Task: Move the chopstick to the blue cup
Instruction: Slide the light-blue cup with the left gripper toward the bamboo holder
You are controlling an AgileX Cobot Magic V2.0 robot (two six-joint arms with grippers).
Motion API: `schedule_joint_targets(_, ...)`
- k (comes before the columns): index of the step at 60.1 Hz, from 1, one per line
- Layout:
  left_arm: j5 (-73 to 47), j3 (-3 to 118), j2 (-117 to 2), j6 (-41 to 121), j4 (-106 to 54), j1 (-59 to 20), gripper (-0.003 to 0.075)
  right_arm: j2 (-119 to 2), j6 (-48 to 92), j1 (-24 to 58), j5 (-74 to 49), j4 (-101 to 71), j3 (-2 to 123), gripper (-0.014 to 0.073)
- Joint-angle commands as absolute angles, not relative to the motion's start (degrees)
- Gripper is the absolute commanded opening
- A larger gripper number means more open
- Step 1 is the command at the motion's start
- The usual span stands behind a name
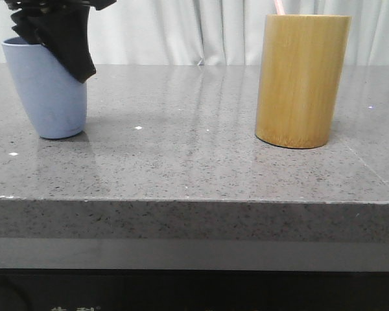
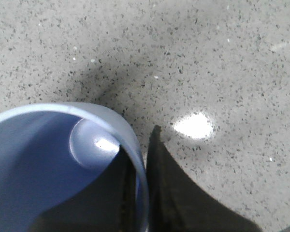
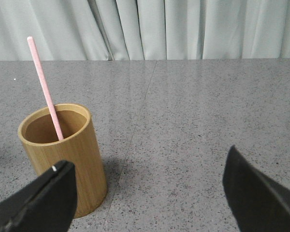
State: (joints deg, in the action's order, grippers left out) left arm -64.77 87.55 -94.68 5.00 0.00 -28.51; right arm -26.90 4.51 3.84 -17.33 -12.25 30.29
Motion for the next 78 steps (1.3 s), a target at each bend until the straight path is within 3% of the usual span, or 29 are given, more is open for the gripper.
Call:
schedule_joint_targets(1, -65.7, 91.6, -92.4, 4.9, -0.5, -29.6, -0.0019, -27.5, 4.6, 3.6, -13.1, -12.4, 32.3, 0.0625)
schedule_joint_targets(27, -67.7, 104.3, -97.5, 4.9, -2.0, -40.4, -0.0018, -27.5, 4.6, 3.6, -13.1, -12.4, 32.3, 0.0625)
schedule_joint_targets(52, -67.7, 110.4, -105.4, 4.9, -2.2, -43.5, -0.0009, -27.5, 4.6, 3.6, -13.1, -12.4, 32.3, 0.0625)
schedule_joint_targets(60, -67.6, 110.4, -105.8, 4.9, -2.6, -43.5, 0.0094, -27.5, 4.6, 3.6, -13.1, -12.4, 32.3, 0.0625)
schedule_joint_targets(72, -66.9, 110.8, -105.8, 4.9, -4.1, -43.5, 0.0332, -27.5, 4.6, 3.6, -13.1, -12.4, 32.3, 0.0625)
schedule_joint_targets(78, -70.3, 112.8, -105.7, 4.9, -4.7, -43.5, 0.0386, -27.5, 4.6, 3.6, -13.1, -12.4, 32.3, 0.0625)
